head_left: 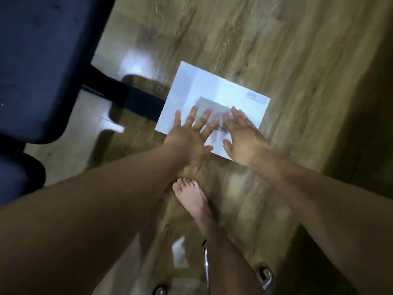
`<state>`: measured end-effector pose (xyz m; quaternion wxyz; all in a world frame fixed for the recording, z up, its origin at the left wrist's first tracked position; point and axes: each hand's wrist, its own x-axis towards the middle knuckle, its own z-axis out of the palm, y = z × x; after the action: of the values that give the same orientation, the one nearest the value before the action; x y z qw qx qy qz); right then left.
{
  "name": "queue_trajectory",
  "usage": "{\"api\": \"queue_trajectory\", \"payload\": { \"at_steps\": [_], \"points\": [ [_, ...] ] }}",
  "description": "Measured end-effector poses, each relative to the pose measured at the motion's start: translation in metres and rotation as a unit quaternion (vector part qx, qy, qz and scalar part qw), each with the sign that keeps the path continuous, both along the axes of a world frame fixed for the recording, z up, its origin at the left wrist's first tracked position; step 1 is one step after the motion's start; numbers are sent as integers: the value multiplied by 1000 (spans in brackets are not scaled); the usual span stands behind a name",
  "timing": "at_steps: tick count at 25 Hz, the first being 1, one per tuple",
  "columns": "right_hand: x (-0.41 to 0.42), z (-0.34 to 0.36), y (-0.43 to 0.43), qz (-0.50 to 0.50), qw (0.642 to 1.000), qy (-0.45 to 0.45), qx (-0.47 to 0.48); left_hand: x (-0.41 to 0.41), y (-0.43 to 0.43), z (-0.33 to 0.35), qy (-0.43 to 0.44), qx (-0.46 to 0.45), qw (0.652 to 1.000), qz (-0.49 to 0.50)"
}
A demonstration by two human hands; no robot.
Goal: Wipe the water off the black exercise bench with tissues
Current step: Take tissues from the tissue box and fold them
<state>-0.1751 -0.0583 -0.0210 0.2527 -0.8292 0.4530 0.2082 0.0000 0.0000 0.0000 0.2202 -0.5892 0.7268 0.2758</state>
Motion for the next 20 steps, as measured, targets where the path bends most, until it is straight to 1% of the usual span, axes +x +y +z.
{"api": "queue_trajectory", "payload": {
  "at_steps": [2,5,6,7,8,9,10,11,12,13,14,15,16,17,18,19,20],
  "points": [
    [-1,-22,-5,-25,999,-8,-21,-1,-12,-17,-7,30,998,45],
    [-8,-36,2,-14,995,2,-95,-15,-9,-28,19,21,997,74],
    [-4,-38,6,-17,995,3,-96,-20,7,-28,28,24,996,77],
    [0,-35,11,-28,996,-5,-81,-20,27,-24,58,36,992,109],
    [4,-28,15,-69,996,-22,-51,-18,46,-13,100,63,976,181],
    [7,-19,19,-134,989,-61,-20,-14,64,-2,171,98,933,300],
    [11,-7,26,-206,973,-105,11,-10,80,15,244,139,855,437],
    [15,11,38,-275,949,-146,53,-9,99,35,312,163,749,562],
    [22,36,54,-339,915,-186,117,-7,117,61,366,167,630,664],
    [30,67,74,-391,870,-232,193,-1,136,88,409,155,528,728],
    [40,102,99,-421,825,-272,261,7,155,112,449,154,455,754],
    [52,139,126,-430,785,-311,320,14,171,139,472,148,407,768],
    [64,173,157,-432,742,-346,379,22,189,166,483,140,367,783],
    [77,205,188,-439,687,-378,439,27,209,189,488,126,323,801],
    [87,230,217,-447,628,-399,498,35,233,210,506,116,269,811],
    [95,250,244,-456,566,-399,559,39,258,229,538,105,209,810],
    [99,264,269,-459,514,-389,611,41,282,251,572,107,146,800]
  ]
}}
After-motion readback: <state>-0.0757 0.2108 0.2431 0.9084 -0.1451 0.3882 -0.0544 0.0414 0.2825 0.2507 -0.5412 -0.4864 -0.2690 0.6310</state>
